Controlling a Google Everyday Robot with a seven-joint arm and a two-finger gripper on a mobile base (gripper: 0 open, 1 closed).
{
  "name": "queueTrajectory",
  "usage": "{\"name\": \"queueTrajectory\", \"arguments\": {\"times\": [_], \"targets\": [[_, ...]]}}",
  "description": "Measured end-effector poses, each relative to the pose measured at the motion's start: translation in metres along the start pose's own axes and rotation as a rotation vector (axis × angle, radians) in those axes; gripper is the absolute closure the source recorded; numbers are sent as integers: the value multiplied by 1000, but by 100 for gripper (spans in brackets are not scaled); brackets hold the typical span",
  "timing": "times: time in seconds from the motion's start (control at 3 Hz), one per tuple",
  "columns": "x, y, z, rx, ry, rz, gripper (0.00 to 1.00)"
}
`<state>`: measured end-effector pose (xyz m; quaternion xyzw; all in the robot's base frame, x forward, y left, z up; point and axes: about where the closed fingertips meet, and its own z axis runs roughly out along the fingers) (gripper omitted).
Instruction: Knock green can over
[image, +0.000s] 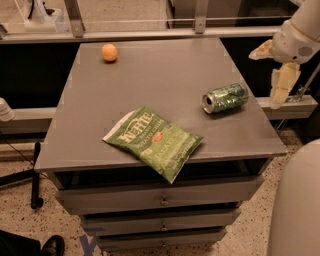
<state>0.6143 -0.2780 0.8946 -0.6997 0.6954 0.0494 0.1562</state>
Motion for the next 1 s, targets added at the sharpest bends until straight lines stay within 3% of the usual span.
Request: {"name": "queueTrajectory", "arguments": {"times": [0.33,0.67,1.0], "targets": [[10,3,-22,63,-137,99,0],[26,5,-38,130,-291,241,0],[26,1,-36,140,-294,244,0]]}}
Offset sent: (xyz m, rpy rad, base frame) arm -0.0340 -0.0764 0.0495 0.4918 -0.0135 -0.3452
